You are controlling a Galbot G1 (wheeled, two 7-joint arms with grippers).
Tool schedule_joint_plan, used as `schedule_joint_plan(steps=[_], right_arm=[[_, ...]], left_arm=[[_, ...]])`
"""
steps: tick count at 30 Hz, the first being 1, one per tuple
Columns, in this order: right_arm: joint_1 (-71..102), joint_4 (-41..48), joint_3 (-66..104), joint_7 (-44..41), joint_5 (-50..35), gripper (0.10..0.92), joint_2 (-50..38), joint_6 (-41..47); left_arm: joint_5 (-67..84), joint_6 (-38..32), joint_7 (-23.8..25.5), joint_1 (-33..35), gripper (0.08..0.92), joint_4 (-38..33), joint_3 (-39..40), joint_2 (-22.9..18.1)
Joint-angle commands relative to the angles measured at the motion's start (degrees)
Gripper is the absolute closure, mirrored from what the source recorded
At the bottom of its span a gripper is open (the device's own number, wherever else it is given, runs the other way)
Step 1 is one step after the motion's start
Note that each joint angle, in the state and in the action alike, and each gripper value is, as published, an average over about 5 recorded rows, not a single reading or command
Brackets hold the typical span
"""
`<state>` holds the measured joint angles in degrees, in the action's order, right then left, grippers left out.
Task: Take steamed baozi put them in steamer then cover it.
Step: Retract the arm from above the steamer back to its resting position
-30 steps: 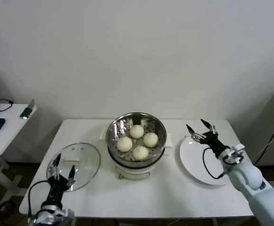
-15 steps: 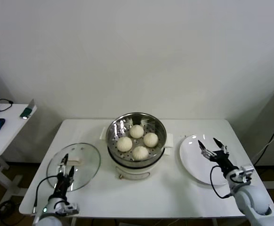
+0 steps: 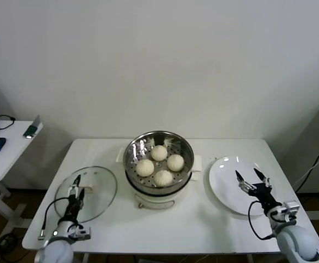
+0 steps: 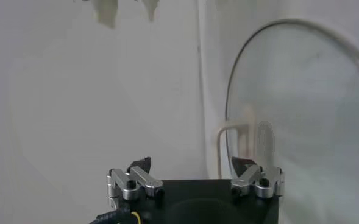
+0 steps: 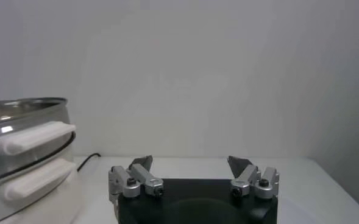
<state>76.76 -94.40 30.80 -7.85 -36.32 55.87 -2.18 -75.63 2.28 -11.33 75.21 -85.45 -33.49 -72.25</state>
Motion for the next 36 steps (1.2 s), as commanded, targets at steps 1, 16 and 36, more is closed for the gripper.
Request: schedule_joint_plan(steps=[1,16,36], right_arm=[[1.4,0.0,1.1,-0.4,1.3,0.203,0.8,-0.1],[2.1,0.7,1.4,-1.4,3.5,0.203,1.4,-0.9],[1.4,2.1,1.2,-2.1,6.2,0.203,2.1,-2.0]], left_arm=[[-1.4,-0.4,-2.0,-4.5,0.177,5.0,0.4,0.6],[-0.1,-1.0,-3.0,-7.7,0.207,8.1,2.7,2.1],[3.4,1.4,-2.2,-4.2,0.778,1.6,3.3,3.4]])
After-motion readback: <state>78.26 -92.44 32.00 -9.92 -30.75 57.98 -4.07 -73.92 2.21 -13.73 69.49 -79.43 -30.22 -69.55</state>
